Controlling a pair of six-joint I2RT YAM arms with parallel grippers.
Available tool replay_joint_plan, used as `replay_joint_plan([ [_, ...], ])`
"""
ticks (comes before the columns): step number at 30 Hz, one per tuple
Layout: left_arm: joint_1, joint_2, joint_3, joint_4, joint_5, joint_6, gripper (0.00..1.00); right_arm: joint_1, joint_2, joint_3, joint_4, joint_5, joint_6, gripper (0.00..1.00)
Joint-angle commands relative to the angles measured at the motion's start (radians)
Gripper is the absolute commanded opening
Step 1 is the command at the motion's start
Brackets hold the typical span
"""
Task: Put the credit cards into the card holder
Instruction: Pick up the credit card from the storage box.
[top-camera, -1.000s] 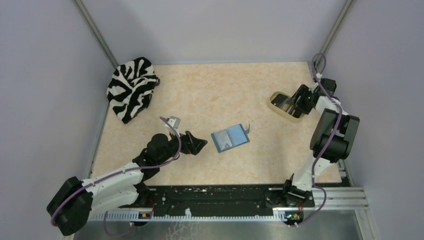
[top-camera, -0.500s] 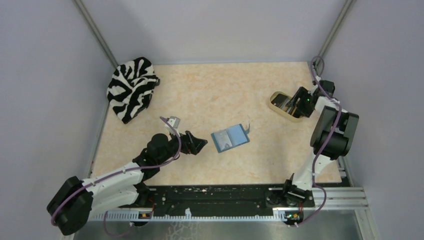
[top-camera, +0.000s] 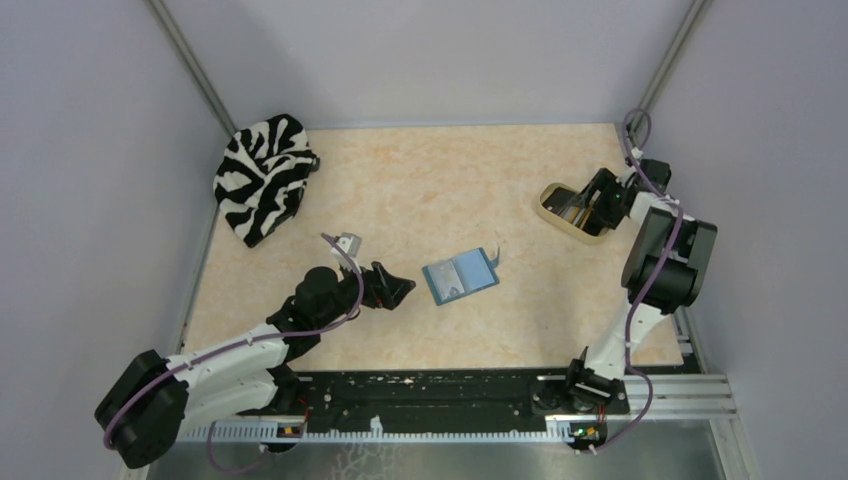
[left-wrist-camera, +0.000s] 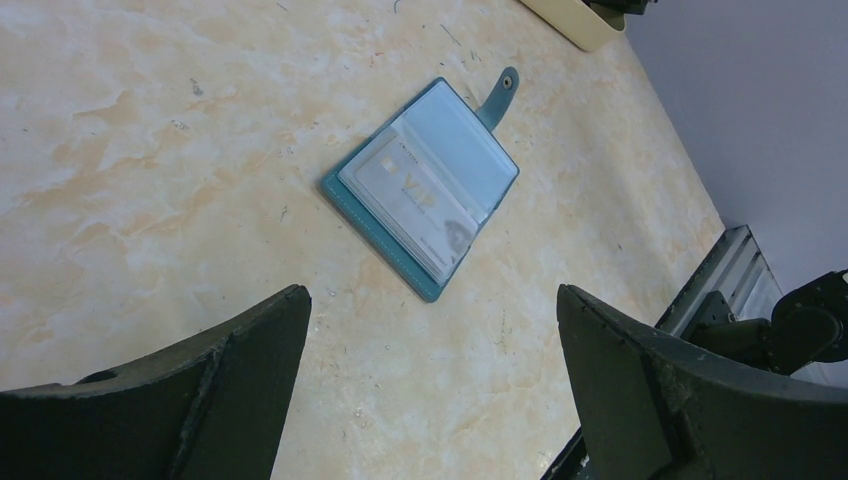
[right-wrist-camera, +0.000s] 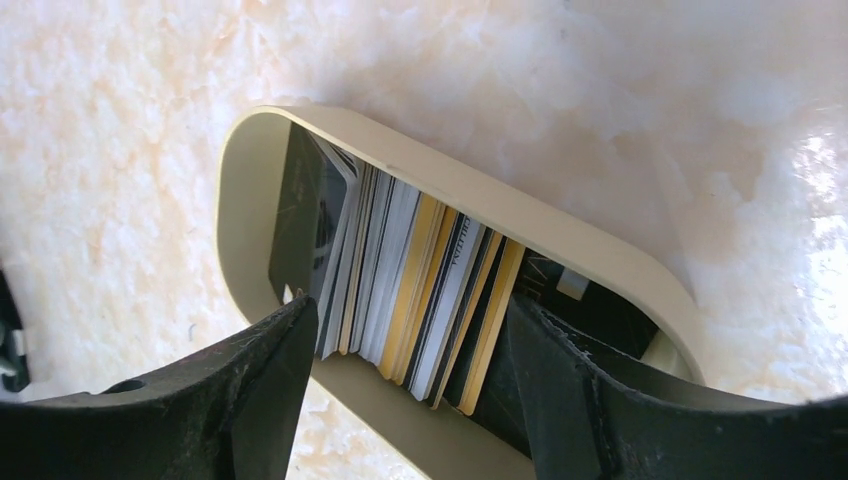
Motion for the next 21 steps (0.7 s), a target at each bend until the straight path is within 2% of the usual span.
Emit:
replay_joint_plan([
  [1,0.003,-0.005,-0.002,0.036,0.009,-0.011,0.98,-0.024,0.039,0.003,0.031,-0.088,0.051,0.69],
  [10,0.003,-0.006,0.0,0.034,0.009,-0.013,0.98,-0.078,0.013,-0.081,0.22,-0.305,0.2,0.62],
  [17,0.003,0.0,-0.002,0.041,0.014,-0.019,0.98,-0.078,0.012,-0.101,0.292,-0.361,0.243,0.59],
  [21,0.003,0.004,-0.002,0.042,0.015,-0.018,0.98,-0.078,0.031,-0.119,0.361,-0.425,0.293,0.54],
])
